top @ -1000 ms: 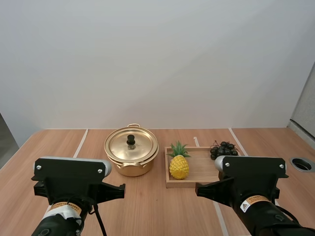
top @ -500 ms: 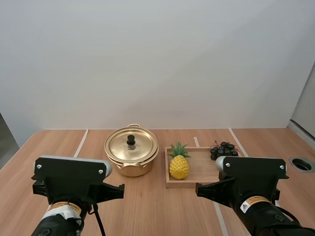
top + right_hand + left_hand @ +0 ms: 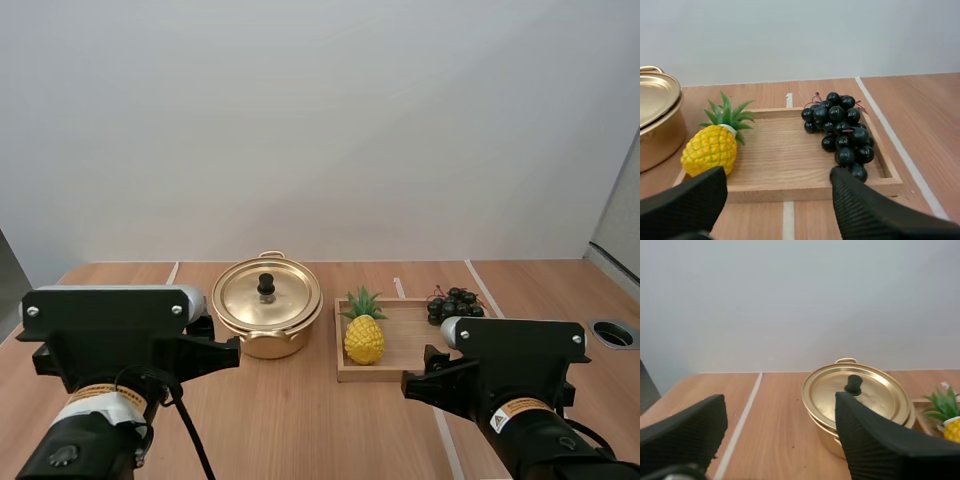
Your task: Open the pot, put the pineapple inside, and close it
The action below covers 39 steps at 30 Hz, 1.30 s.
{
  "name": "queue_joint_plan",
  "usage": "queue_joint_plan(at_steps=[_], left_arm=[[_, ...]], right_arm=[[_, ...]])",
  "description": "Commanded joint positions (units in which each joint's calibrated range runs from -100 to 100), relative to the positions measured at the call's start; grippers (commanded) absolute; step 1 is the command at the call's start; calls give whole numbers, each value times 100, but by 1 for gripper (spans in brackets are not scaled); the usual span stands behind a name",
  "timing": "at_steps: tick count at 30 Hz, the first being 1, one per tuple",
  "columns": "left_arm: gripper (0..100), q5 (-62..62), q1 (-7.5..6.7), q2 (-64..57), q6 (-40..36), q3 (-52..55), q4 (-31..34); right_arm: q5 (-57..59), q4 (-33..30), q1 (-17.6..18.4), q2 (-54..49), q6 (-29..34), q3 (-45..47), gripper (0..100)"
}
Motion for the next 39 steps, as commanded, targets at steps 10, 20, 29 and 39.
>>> queue_joint_plan(at_steps=[10, 20, 29, 39], left_arm=[[100, -2289, -3, -26, 708, -640, 661], [100, -3088, -3, 910, 195, -1822, 485], [100, -680, -54, 3739, 1105, -3617, 37], [100, 3805, -231, 6596, 4451, -5182, -3077]], right_arm=[[208, -2849, -81, -41, 19, -1332, 100], [946, -1964, -81, 300, 300, -3600, 100], [2815, -1905, -81, 1332, 46, -4647, 100], [3953, -1423, -81, 1589, -334, -4723, 100]])
